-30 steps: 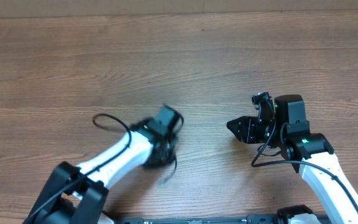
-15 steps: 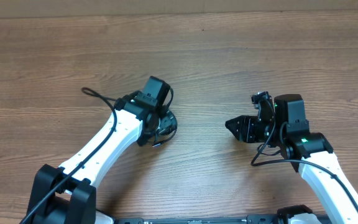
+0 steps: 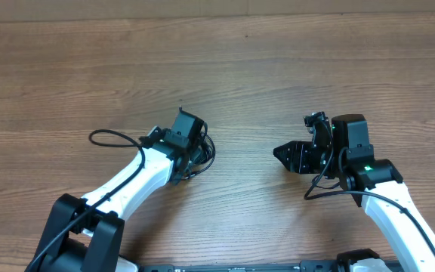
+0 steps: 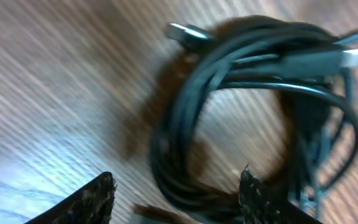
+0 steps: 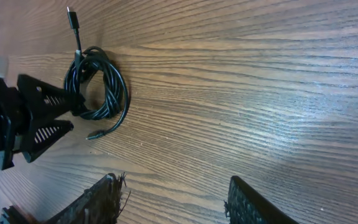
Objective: Untangle cables
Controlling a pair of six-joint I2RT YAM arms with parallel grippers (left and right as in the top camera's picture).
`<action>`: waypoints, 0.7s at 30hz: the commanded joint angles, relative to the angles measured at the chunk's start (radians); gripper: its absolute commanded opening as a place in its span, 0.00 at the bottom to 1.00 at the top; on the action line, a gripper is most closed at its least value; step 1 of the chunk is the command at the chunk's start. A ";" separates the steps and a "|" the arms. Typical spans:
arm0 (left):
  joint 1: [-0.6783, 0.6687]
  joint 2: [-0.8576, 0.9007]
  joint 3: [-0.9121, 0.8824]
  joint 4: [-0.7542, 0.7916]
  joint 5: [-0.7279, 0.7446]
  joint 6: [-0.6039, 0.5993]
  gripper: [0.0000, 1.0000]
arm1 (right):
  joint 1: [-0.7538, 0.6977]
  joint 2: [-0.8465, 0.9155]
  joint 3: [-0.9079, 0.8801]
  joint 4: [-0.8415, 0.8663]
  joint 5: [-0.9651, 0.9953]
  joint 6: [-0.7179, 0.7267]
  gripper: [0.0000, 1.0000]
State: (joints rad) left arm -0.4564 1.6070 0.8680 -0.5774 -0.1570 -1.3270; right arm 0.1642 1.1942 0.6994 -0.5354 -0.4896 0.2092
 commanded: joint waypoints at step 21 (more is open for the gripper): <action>0.044 -0.011 0.060 0.068 0.087 0.481 0.04 | -0.002 0.002 0.009 -0.034 -0.299 0.017 0.58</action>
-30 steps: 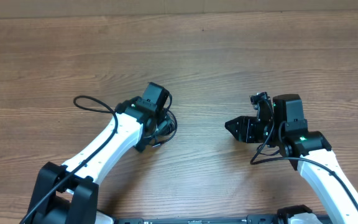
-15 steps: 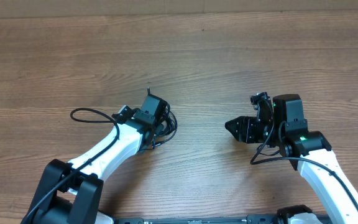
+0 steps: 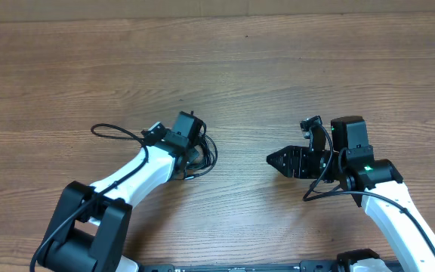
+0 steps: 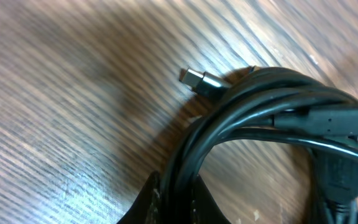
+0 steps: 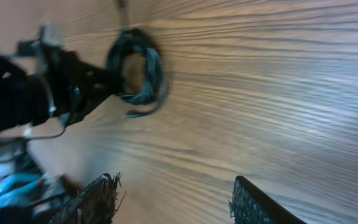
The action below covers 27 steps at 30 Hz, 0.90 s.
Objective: Untangle cables
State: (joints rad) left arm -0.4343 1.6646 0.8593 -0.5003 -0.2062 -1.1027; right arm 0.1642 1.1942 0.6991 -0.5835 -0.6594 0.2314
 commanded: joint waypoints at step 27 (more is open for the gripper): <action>0.061 -0.184 0.153 -0.064 0.566 0.491 0.04 | 0.252 0.026 0.009 0.324 0.122 0.397 0.53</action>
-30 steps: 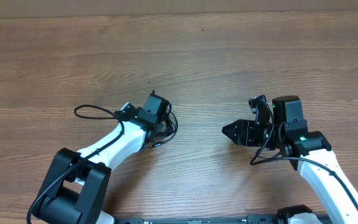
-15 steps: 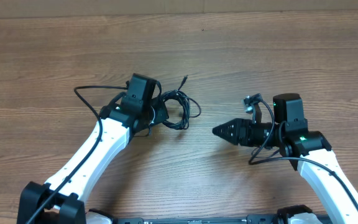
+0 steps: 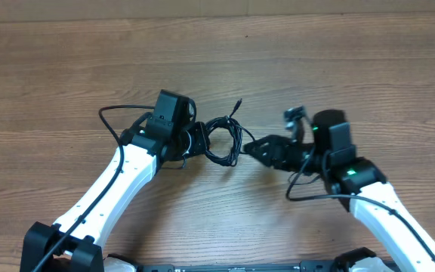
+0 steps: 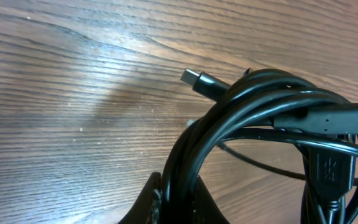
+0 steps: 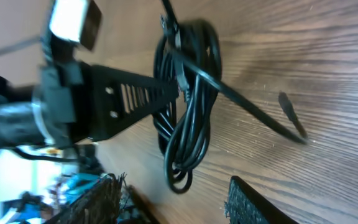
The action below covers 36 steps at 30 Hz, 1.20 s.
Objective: Untangle cables
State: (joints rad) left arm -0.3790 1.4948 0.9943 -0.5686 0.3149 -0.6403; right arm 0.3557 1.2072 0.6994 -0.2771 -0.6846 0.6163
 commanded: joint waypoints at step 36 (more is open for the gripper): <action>0.047 -0.014 0.018 0.097 0.132 0.094 0.04 | 0.159 0.181 0.009 0.241 -0.342 -0.230 0.04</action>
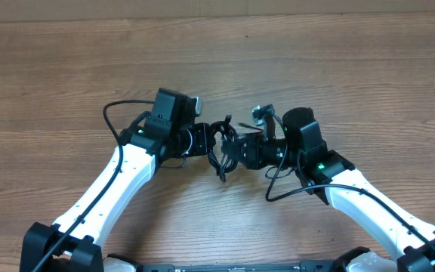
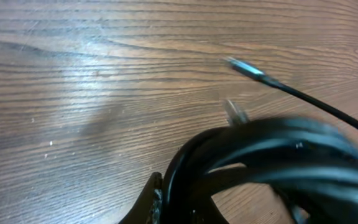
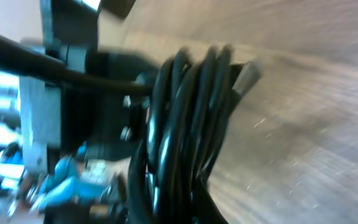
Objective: Untangle cables
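A coil of black cables (image 1: 222,140) hangs between both grippers at mid-table. My left gripper (image 1: 205,140) is shut on its left side; in the left wrist view the coil (image 2: 272,149) fills the lower right, and one finger (image 2: 155,202) presses against it. A thin lead with a metal plug (image 2: 244,67) sticks out of the coil over the wood. My right gripper (image 1: 235,153) is shut on the coil's right side, and in the blurred right wrist view the strands (image 3: 191,106) run down between its jaws. A plug tip (image 3: 247,74) shows at the coil's top.
The wooden table (image 1: 353,68) stretches all around the two arms. My left arm's own black wire (image 1: 112,113) loops out to the left of its wrist. The left arm's gripper body (image 3: 55,106) fills the left side of the right wrist view.
My right gripper was open just right of the coil; now it is further left and shut on the coil's right side. The left gripper still holds the coil, whose thin plug lead now points away.
The coil lay on the table with my left gripper open around it and the right gripper open far to the right. Then the left was shut on the coil. Later it held the coil nearer mid-table with the right gripper close. Now both grip it.
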Controlling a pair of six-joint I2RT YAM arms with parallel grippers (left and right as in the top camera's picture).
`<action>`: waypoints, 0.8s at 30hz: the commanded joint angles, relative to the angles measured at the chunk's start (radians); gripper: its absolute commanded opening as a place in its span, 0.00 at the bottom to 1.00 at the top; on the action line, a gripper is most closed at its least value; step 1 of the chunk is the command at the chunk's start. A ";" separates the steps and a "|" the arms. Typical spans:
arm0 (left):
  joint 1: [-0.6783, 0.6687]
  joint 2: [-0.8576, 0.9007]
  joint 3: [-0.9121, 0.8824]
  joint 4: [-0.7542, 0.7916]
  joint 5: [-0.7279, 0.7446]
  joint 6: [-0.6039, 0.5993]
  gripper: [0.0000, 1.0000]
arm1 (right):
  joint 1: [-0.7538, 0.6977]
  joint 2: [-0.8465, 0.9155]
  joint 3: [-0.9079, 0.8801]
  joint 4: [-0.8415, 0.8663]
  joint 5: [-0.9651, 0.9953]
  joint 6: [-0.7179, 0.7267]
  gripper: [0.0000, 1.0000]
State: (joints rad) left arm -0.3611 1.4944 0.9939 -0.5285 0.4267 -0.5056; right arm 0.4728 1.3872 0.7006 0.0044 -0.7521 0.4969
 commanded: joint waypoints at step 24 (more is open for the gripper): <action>0.059 -0.011 0.016 0.146 0.011 -0.270 0.04 | 0.040 0.001 0.008 0.190 -0.692 -0.149 0.04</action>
State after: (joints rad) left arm -0.3202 1.4796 0.9825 -0.4038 0.6022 -0.7712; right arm 0.4587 1.4059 0.7181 0.1696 -1.0782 0.3531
